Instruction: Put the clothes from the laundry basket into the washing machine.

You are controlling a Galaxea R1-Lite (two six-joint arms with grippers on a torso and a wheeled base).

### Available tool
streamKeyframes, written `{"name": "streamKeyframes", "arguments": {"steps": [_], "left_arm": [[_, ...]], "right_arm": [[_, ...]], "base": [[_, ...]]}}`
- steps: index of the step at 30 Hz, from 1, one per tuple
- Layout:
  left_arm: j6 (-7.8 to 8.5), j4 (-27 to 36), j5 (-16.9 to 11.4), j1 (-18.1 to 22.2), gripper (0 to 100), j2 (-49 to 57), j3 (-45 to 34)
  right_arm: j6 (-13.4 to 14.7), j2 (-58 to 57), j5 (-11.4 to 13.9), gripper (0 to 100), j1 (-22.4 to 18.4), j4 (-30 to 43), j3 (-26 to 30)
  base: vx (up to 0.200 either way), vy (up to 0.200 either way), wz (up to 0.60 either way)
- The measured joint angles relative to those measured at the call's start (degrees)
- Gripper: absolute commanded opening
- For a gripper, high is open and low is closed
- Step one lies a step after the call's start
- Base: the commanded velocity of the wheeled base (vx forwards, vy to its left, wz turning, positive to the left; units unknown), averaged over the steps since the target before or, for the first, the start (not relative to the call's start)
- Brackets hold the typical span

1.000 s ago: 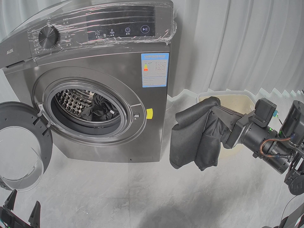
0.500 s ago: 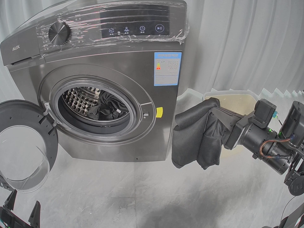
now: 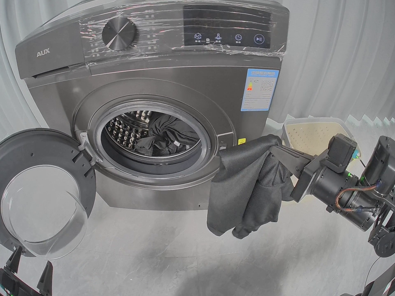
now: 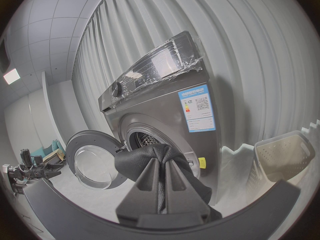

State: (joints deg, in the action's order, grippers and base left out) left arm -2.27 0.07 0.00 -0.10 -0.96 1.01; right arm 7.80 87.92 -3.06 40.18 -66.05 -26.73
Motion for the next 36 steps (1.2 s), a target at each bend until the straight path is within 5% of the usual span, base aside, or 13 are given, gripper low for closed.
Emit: {"name": "streamKeyframes", "arguments": {"steps": [36], "left_arm": [[0.00,0.00,0.16,0.00,100,0.00,0.00]], "right_arm": [[-0.01,0.74,-0.06,0,0.55,0.12,1.83]], "base": [[0.000,0.022,0.00]]}}
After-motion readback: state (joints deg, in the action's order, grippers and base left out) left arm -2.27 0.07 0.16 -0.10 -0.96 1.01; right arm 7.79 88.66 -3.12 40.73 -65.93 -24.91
